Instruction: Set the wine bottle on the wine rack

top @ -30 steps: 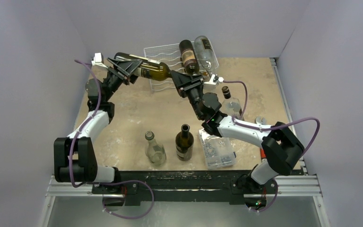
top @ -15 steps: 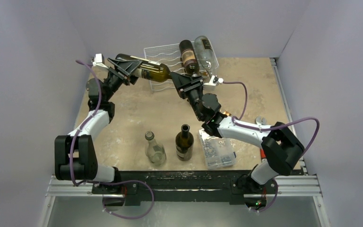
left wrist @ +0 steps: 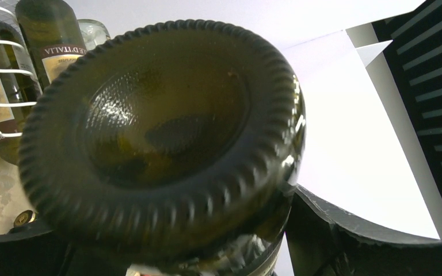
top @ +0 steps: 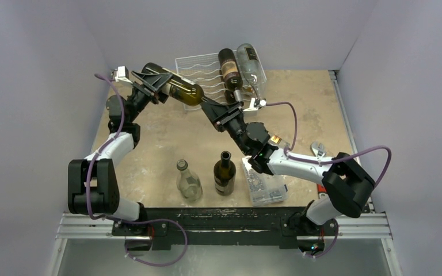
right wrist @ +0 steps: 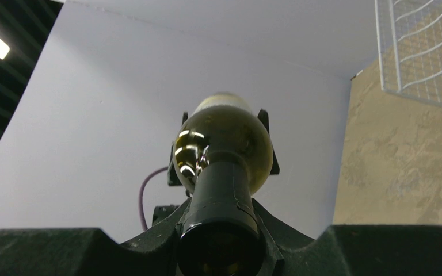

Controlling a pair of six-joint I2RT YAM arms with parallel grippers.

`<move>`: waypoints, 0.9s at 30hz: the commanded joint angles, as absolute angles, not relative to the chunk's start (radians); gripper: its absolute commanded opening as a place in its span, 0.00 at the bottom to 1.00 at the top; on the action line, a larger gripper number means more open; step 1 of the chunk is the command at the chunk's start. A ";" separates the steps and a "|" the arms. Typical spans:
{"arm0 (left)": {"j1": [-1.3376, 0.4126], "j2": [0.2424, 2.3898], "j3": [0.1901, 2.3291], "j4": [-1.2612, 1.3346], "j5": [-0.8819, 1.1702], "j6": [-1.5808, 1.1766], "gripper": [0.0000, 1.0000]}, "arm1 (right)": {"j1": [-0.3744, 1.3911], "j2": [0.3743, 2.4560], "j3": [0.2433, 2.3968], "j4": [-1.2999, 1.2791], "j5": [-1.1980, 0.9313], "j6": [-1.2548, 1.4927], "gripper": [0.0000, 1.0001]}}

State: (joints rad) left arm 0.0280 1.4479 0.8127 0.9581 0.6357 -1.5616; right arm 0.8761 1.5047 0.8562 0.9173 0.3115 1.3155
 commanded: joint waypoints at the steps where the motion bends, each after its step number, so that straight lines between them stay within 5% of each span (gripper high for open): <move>1: 0.031 1.448 0.824 1.071 0.617 -1.566 0.70 | 0.923 1.477 0.864 1.063 0.223 1.275 0.00; 5: 0.029 1.448 0.820 1.067 0.612 -1.571 0.76 | 0.948 1.498 0.880 1.057 0.240 1.255 0.00; 7: 0.029 1.449 0.820 1.072 0.614 -1.570 0.70 | 0.951 1.506 0.879 1.054 0.246 1.250 0.00; 13: 0.029 1.479 0.826 1.139 0.627 -1.604 0.39 | 0.953 1.500 0.874 1.028 0.250 1.208 0.00; 17: 0.029 1.505 0.837 1.178 0.644 -1.638 0.00 | 0.953 1.477 0.879 0.961 0.237 1.123 0.00; 18: 0.029 1.503 0.834 1.175 0.642 -1.636 0.00 | 0.952 1.468 0.881 0.939 0.225 1.096 0.00; 27: 0.022 1.457 0.824 1.099 0.631 -1.577 0.00 | 0.952 1.373 0.983 0.512 0.198 0.819 0.63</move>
